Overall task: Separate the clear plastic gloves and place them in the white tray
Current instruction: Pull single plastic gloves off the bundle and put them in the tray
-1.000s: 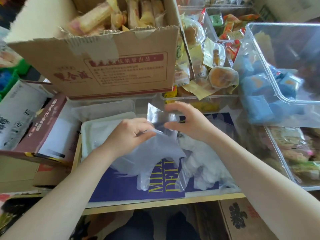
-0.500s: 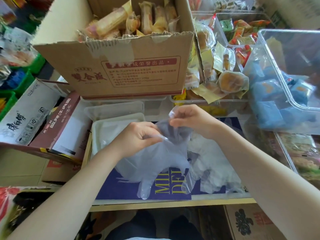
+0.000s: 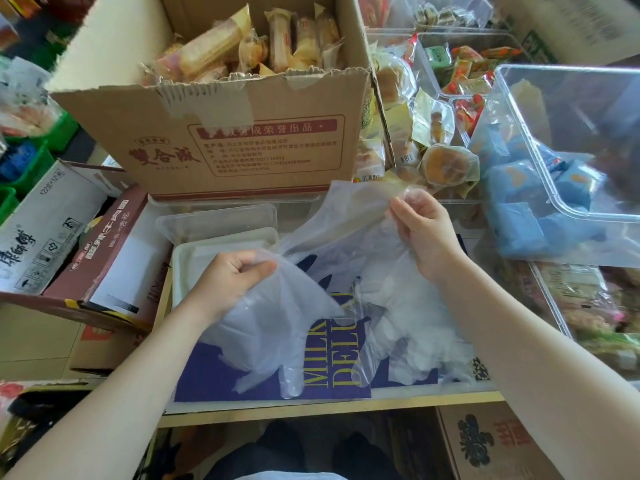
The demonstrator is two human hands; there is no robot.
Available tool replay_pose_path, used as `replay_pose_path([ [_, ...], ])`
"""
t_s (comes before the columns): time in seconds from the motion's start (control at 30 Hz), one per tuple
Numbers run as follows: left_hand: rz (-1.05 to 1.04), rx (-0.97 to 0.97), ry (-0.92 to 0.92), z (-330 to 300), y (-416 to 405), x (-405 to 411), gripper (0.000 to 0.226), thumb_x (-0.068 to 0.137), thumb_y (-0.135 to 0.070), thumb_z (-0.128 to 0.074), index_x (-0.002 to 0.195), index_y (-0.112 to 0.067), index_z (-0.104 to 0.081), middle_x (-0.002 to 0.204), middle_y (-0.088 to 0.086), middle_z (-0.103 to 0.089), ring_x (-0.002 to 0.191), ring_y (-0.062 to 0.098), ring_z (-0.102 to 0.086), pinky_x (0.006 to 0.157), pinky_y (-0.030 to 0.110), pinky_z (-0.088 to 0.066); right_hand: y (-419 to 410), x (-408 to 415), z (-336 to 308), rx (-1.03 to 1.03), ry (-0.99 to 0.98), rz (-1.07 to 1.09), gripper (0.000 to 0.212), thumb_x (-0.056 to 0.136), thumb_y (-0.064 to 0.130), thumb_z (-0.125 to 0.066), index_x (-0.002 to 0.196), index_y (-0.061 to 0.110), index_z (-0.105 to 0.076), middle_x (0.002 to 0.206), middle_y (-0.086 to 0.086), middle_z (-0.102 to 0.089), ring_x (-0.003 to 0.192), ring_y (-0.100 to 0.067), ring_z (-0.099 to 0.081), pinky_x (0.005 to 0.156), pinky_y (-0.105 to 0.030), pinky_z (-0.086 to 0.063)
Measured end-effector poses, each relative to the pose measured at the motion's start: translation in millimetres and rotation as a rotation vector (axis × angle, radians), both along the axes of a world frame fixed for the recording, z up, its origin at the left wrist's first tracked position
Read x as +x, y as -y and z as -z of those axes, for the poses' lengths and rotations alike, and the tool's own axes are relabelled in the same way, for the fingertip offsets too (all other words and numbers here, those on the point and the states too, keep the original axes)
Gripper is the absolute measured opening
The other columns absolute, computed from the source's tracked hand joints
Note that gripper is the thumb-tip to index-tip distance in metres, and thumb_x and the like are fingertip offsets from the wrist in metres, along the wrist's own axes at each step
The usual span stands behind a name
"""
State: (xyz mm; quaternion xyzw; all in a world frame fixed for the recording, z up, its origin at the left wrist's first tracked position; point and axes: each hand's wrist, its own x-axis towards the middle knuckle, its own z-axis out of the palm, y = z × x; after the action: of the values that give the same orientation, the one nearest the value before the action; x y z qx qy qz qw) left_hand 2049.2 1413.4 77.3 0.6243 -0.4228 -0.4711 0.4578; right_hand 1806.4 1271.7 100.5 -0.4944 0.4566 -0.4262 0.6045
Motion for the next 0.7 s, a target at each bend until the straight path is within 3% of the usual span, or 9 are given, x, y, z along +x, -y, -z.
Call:
replay_pose_path([
  [0.07, -0.041, 0.007, 0.004, -2.5, -2.5, 5.2, 0.035, 0.085, -0.010, -0.061, 0.070, -0.037, -0.075, 0.083, -0.019, -0.071, 0.080, -0.004, -0.063, 0.078, 0.013, -0.045, 3.1, -7.9, -1.1, 0.014, 0.046, 0.091, 0.024, 0.087, 0.012, -0.064, 0.068, 0.023, -0.056, 0.063, 0.007, -0.060, 0.051, -0.005, -0.046, 0.047, -0.015, -0.037],
  [0.13, -0.044, -0.021, -0.020, -10.0, -5.7, 7.1, 0.017, 0.078, -0.020, -0.071, 0.069, -0.033, -0.075, 0.086, -0.018, -0.070, 0.083, -0.002, -0.063, 0.080, 0.017, -0.045, 3.1, -15.3, -2.1, -0.005, 0.075, 0.145, 0.024, 0.082, 0.016, -0.069, 0.064, 0.024, -0.055, 0.074, -0.005, -0.062, 0.064, -0.014, -0.057, 0.060, -0.024, -0.046],
  [0.2, -0.026, -0.032, -0.087, -21.8, -8.0, 1.8, 0.006, 0.065, -0.033, -0.073, 0.070, -0.030, -0.075, 0.081, -0.012, -0.070, 0.078, 0.005, -0.063, 0.076, 0.021, -0.048, 0.1, -18.1, -3.0, -0.037, 0.029, 0.118, 0.027, 0.078, 0.021, -0.074, 0.059, 0.026, -0.055, 0.077, -0.011, -0.059, 0.071, -0.024, -0.057, 0.060, -0.030, -0.045],
  [0.3, 0.022, -0.074, -0.147, -43.0, -1.3, -23.6, 0.009, 0.070, -0.028, -0.064, 0.069, -0.027, -0.073, 0.070, -0.007, -0.067, 0.067, 0.009, -0.061, 0.065, 0.020, -0.049, -11.5, -9.6, -2.8, -0.023, -0.030, -0.108, 0.029, 0.081, 0.018, -0.072, 0.062, 0.019, -0.049, 0.068, 0.000, -0.064, 0.066, -0.014, -0.060, 0.048, -0.022, -0.041],
  [0.37, -0.020, -0.099, -0.183, -51.4, 9.9, -42.7, 0.014, 0.076, -0.023, -0.059, 0.074, -0.026, -0.073, 0.068, -0.006, -0.066, 0.064, 0.010, -0.060, 0.062, 0.021, -0.048, -21.1, -1.0, -3.4, 0.013, -0.002, -0.281, 0.027, 0.086, 0.015, -0.065, 0.067, 0.014, -0.046, 0.072, -0.004, -0.063, 0.066, -0.013, -0.058, 0.050, -0.021, -0.040],
  [0.43, -0.086, -0.091, -0.244, -55.1, 20.7, -56.1, 0.011, 0.084, -0.019, -0.061, 0.088, -0.025, -0.069, 0.073, -0.006, -0.066, 0.066, 0.012, -0.060, 0.065, 0.026, -0.049, -26.5, 3.7, -4.5, 0.087, 0.149, -0.427, 0.020, 0.089, 0.012, -0.058, 0.072, 0.012, -0.047, 0.095, -0.017, -0.065, 0.083, -0.021, -0.063, 0.064, -0.026, -0.050],
  [0.5, -0.132, -0.071, -0.320, -54.2, 28.2, -61.7, 0.018, 0.091, -0.014, -0.057, 0.097, -0.027, -0.067, 0.094, -0.006, -0.067, 0.080, 0.014, -0.063, 0.075, 0.031, -0.051, -27.6, 3.5, -7.7, 0.221, 0.356, -0.541, 0.014, 0.091, 0.009, -0.050, 0.077, 0.009, -0.047, 0.115, -0.019, -0.064, 0.105, -0.031, -0.062, 0.083, -0.038, -0.053],
  [0.6, -0.133, -0.094, -0.306, -50.5, 33.7, -63.7, 0.023, 0.089, -0.016, -0.058, 0.076, -0.025, -0.075, 0.137, -0.015, -0.046, 0.109, 0.012, -0.061, 0.084, 0.030, -0.051, -29.8, -2.2, -16.4, 0.327, 0.421, -0.624, 0.010, 0.090, 0.012, -0.046, 0.081, 0.011, -0.042, 0.111, -0.014, -0.064, 0.092, -0.025, -0.066, 0.067, -0.031, -0.054],
  [0.7, -0.129, -0.091, -0.306, -46.8, 36.1, -63.3, 0.027, 0.088, -0.016, -0.058, 0.075, -0.030, -0.076, 0.140, -0.013, -0.046, 0.113, 0.010, -0.059, 0.084, 0.025, -0.049, -33.2, -5.9, -20.1, 0.365, 0.352, -0.630, 0.013, 0.082, 0.017, -0.054, 0.077, 0.014, -0.043, 0.079, 0.005, -0.066, 0.067, -0.011, -0.062, 0.051, -0.021, -0.047],
])
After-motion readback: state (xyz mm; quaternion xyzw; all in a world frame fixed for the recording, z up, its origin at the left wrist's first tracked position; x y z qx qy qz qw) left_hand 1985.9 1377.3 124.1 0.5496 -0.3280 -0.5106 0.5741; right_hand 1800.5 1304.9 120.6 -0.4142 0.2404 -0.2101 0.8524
